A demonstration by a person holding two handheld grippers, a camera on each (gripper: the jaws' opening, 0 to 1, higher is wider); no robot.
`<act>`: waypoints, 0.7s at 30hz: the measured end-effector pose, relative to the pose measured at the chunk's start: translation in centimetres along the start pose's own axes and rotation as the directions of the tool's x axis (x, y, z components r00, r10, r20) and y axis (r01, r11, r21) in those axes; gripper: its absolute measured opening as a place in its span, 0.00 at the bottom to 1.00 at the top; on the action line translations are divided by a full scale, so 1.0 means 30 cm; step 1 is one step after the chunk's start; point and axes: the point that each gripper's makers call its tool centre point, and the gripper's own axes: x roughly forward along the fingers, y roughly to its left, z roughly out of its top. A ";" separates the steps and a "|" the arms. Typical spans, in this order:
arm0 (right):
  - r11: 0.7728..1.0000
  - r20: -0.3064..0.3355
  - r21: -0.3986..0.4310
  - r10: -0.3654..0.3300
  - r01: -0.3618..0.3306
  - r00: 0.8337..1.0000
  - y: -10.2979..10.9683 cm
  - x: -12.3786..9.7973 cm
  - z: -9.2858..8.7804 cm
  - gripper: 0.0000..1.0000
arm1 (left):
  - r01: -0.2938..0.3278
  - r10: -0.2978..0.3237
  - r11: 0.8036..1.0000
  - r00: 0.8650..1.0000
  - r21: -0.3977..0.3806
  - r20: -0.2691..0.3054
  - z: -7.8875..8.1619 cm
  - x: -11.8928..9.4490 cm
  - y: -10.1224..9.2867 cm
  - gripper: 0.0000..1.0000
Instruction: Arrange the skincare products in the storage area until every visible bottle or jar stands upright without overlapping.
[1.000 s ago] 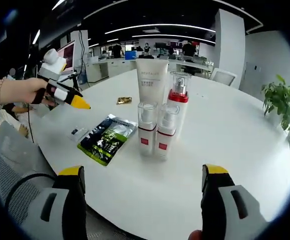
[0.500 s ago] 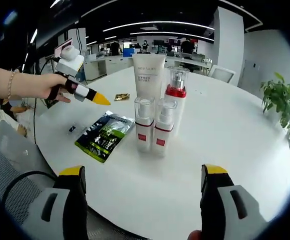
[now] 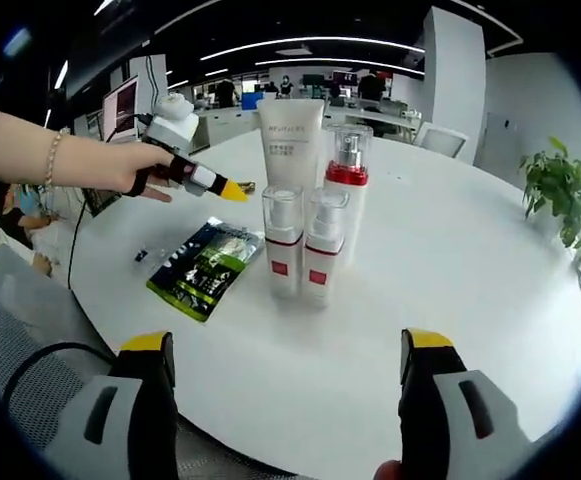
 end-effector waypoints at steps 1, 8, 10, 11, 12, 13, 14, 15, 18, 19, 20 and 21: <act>1.000 -0.002 -0.002 -0.001 0.001 1.000 0.000 0.001 -0.002 0.93 | -0.008 0.008 1.000 1.000 -0.011 0.005 0.015 0.018 0.008 0.78; 1.000 -0.011 0.002 -0.006 0.006 1.000 -0.006 0.003 -0.012 0.92 | -0.044 0.044 0.998 0.999 -0.053 0.015 0.055 0.078 0.026 0.77; 1.000 -0.012 0.006 -0.007 0.007 1.000 -0.007 0.004 -0.012 0.92 | -0.063 0.064 0.997 0.998 -0.053 0.015 0.058 0.087 0.033 0.77; 1.000 -0.015 0.007 -0.007 0.007 1.000 -0.007 0.004 -0.013 0.92 | -0.070 0.071 0.996 0.997 -0.055 0.015 0.059 0.087 0.036 0.77; 1.000 -0.016 0.007 -0.007 0.007 1.000 -0.006 0.004 -0.013 0.92 | -0.078 0.079 0.995 0.997 -0.059 0.017 0.062 0.091 0.040 0.76; 1.000 -0.018 0.006 -0.007 0.007 1.000 -0.005 0.004 -0.014 0.92 | -0.083 0.084 0.994 0.996 -0.069 0.019 0.069 0.097 0.044 0.76; 1.000 -0.019 0.002 -0.007 0.008 1.000 -0.005 0.006 -0.014 0.92 | -0.091 0.092 0.992 0.996 -0.089 0.017 0.072 0.102 0.048 0.76; 1.000 -0.022 -0.004 -0.008 0.008 1.000 -0.004 0.007 -0.016 0.92 | -0.099 0.101 0.990 0.995 -0.099 0.015 0.071 0.100 0.050 0.75; 1.000 -0.025 -0.006 -0.007 0.007 1.000 -0.006 0.013 -0.021 0.91 | -0.129 0.131 0.984 0.991 -0.121 0.012 0.079 0.109 0.059 0.74; 1.000 -0.025 -0.005 -0.008 0.007 1.000 -0.008 0.014 -0.022 0.91 | -0.136 0.138 0.982 0.990 -0.129 0.010 0.078 0.107 0.059 0.73; 1.000 -0.028 -0.004 -0.009 0.009 1.000 -0.010 0.016 -0.025 0.91 | -0.138 0.140 0.982 0.990 -0.132 0.008 0.078 0.107 0.058 0.72; 1.000 -0.028 -0.001 -0.008 0.008 1.000 -0.010 0.016 -0.026 0.91 | -0.143 0.145 0.981 0.989 -0.134 0.006 0.085 0.113 0.054 0.71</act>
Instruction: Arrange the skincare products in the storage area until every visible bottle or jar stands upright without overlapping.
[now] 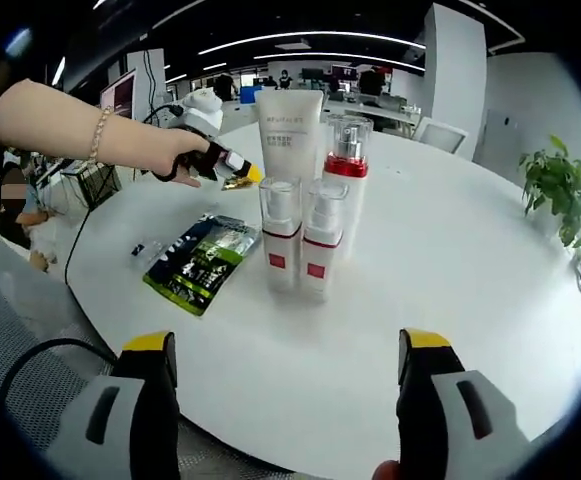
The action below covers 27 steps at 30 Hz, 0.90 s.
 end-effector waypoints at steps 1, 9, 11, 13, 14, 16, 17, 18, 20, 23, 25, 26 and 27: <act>1.000 0.000 0.005 0.000 0.000 1.000 0.002 -0.001 -0.001 0.91 | -0.005 0.005 1.000 1.000 0.003 0.001 0.006 0.008 -0.001 0.71; 1.000 -0.006 0.010 -0.004 0.004 1.000 -0.009 0.013 -0.011 0.90 | -0.045 0.046 0.998 0.999 0.050 -0.002 0.010 0.021 0.009 0.67; 1.000 -0.010 0.009 -0.005 0.005 1.000 -0.010 0.017 -0.017 0.90 | -0.054 0.054 0.997 0.999 0.054 0.002 0.009 0.014 0.000 0.66; 1.000 -0.011 0.010 -0.004 0.004 1.000 -0.010 0.023 -0.024 0.90 | -0.069 0.069 0.996 0.998 0.064 0.002 0.017 0.034 0.019 0.64; 1.000 -0.013 0.009 -0.004 0.005 1.000 -0.011 0.024 -0.026 0.90 | -0.075 0.075 0.994 0.997 0.075 0.002 0.017 0.034 0.023 0.62; 1.000 -0.014 0.009 -0.004 0.004 1.000 -0.011 0.024 -0.027 0.90 | -0.076 0.076 0.994 0.997 0.084 0.005 0.019 0.034 0.026 0.61; 1.000 -0.014 0.010 -0.005 0.005 1.000 -0.011 0.023 -0.026 0.90 | -0.078 0.078 0.993 0.997 0.086 0.002 0.018 0.032 0.028 0.61; 1.000 -0.015 0.009 -0.007 0.007 1.000 -0.012 0.024 -0.027 0.90 | -0.076 0.076 0.993 0.997 0.085 0.002 0.023 0.043 0.035 0.61; 1.000 -0.017 0.010 -0.006 0.006 1.000 -0.012 0.024 -0.028 0.90 | -0.074 0.075 0.993 0.997 0.090 0.003 0.024 0.050 0.042 0.60; 1.000 -0.018 0.008 -0.007 0.007 1.000 -0.013 0.027 -0.030 0.89 | -0.070 0.070 0.993 0.998 0.094 0.000 0.026 0.044 0.050 0.55; 1.000 -0.019 0.009 -0.005 0.005 1.000 -0.012 0.028 -0.030 0.89 | -0.063 0.063 0.993 0.998 0.103 0.004 0.033 0.034 0.053 0.51; 1.000 -0.019 0.009 -0.006 0.006 1.000 -0.012 0.028 -0.030 0.89 | -0.063 0.063 0.993 0.998 0.104 0.004 0.036 0.036 0.058 0.48; 1.000 -0.018 0.008 -0.007 0.007 1.000 -0.012 0.027 -0.030 0.89 | -0.059 0.059 0.993 0.998 0.106 0.003 0.036 0.027 0.060 0.46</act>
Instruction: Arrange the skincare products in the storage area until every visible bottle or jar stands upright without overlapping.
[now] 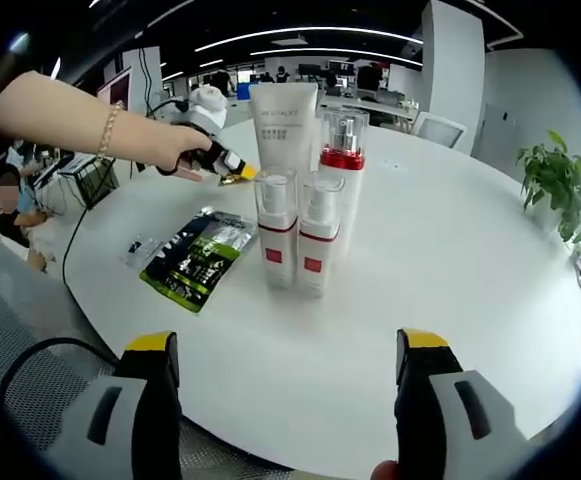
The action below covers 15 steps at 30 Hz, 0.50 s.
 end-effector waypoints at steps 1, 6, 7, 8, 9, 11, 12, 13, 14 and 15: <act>1.000 0.000 0.001 0.001 -0.001 1.000 0.001 0.000 0.000 0.89 | 0.000 0.000 1.000 1.000 0.011 -0.002 0.001 -0.007 -0.001 0.42; 1.000 0.001 0.000 -0.001 0.001 1.000 0.001 -0.003 0.002 0.89 | 0.019 -0.019 0.999 1.000 0.031 0.000 0.010 -0.024 -0.009 0.36; 1.000 0.001 0.000 -0.001 0.001 1.000 0.001 -0.003 0.002 0.89 | 0.022 -0.022 0.999 1.000 0.034 -0.001 0.015 -0.036 -0.010 0.36; 1.000 0.002 -0.001 -0.003 0.003 1.000 0.000 -0.005 0.004 0.89 | 0.030 -0.030 0.999 1.000 0.033 -0.003 0.013 -0.047 -0.013 0.36; 1.000 0.003 0.000 -0.003 0.003 1.000 0.000 -0.005 0.004 0.89 | 0.034 -0.034 0.999 0.999 0.035 -0.004 0.005 -0.046 -0.015 0.36; 1.000 0.003 0.001 -0.004 0.004 1.000 -0.001 -0.005 0.004 0.89 | 0.045 -0.044 0.998 0.999 0.049 -0.008 -0.005 -0.056 -0.022 0.35; 1.000 0.004 -0.001 -0.005 0.005 1.000 -0.002 -0.006 0.005 0.89 | 0.047 -0.047 0.998 0.999 0.051 -0.010 -0.009 -0.059 -0.025 0.35; 1.000 0.005 0.000 -0.004 0.004 1.000 -0.001 -0.006 0.006 0.89 | 0.050 -0.050 0.997 0.999 0.055 -0.011 -0.013 -0.063 -0.027 0.35; 1.000 0.003 -0.001 -0.005 0.005 1.000 -0.001 -0.006 0.005 0.89 | 0.052 -0.051 0.997 0.999 0.056 -0.007 -0.014 -0.068 -0.026 0.35; 1.000 0.003 -0.001 -0.006 0.006 1.000 -0.002 -0.006 0.006 0.89 | 0.054 -0.054 0.997 0.999 0.057 -0.005 -0.014 -0.073 -0.026 0.35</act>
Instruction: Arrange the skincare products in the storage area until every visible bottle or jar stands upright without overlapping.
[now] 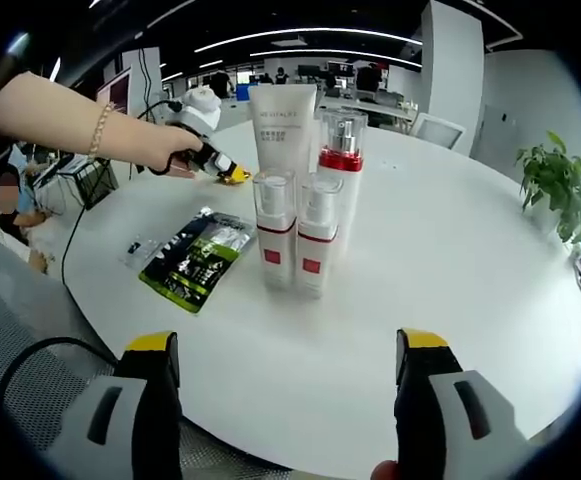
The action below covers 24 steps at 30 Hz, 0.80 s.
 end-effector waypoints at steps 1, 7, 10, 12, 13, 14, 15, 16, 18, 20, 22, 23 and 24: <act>1.000 0.001 0.000 0.000 0.000 1.000 0.000 0.000 0.001 0.89 | 0.002 -0.002 1.000 1.000 0.000 0.002 -0.001 -0.009 -0.003 0.35; 1.000 0.001 -0.004 -0.003 0.003 1.000 0.000 -0.004 0.004 0.89 | 0.015 -0.015 1.000 1.000 0.003 0.013 0.000 -0.017 -0.001 0.35; 1.000 0.001 -0.005 -0.002 0.002 1.000 0.000 -0.003 0.005 0.89 | 0.022 -0.022 1.000 1.000 0.006 0.020 0.004 -0.013 0.009 0.35; 1.000 0.000 -0.006 -0.001 0.001 1.000 0.002 -0.003 0.005 0.89 | 0.025 -0.025 1.000 0.999 0.007 0.024 0.004 -0.019 0.013 0.35; 1.000 0.000 -0.009 -0.001 0.001 1.000 0.001 -0.002 0.004 0.89 | 0.030 -0.030 1.000 0.999 0.007 0.025 0.002 -0.026 0.014 0.35; 1.000 0.000 -0.011 -0.002 0.002 1.000 0.001 -0.002 0.004 0.89 | 0.032 -0.032 0.999 0.999 0.006 0.026 0.004 -0.022 0.019 0.35; 1.000 0.000 -0.014 -0.001 0.001 1.000 0.003 -0.002 0.005 0.89 | 0.033 -0.034 0.999 0.999 0.006 0.032 0.004 -0.032 0.022 0.35; 1.000 -0.001 -0.015 -0.001 0.001 1.000 0.004 -0.002 0.006 0.89 | 0.038 -0.039 0.999 0.999 0.006 0.034 0.002 -0.041 0.023 0.35; 1.000 0.000 -0.019 0.000 0.000 1.000 0.004 -0.002 0.008 0.89 | 0.043 -0.043 0.999 0.998 0.008 0.038 0.003 -0.053 0.026 0.35; 1.000 0.001 -0.023 0.003 -0.003 1.000 0.011 -0.007 0.015 0.89 | 0.050 -0.050 0.999 0.998 0.005 0.043 0.005 -0.061 0.041 0.35; 0.999 0.001 -0.034 0.005 -0.005 1.000 0.016 -0.010 0.018 0.89 | 0.057 -0.058 0.998 0.997 0.011 0.047 0.002 -0.087 0.047 0.21; 0.999 0.004 -0.038 0.007 -0.006 1.000 0.018 -0.010 0.022 0.89 | 0.055 -0.057 0.998 0.997 0.030 0.048 0.001 -0.104 0.052 0.00; 0.999 0.004 -0.038 0.007 -0.007 1.000 0.018 -0.010 0.022 0.89 | 0.025 -0.027 0.998 0.999 0.057 0.038 -0.004 -0.123 0.076 0.06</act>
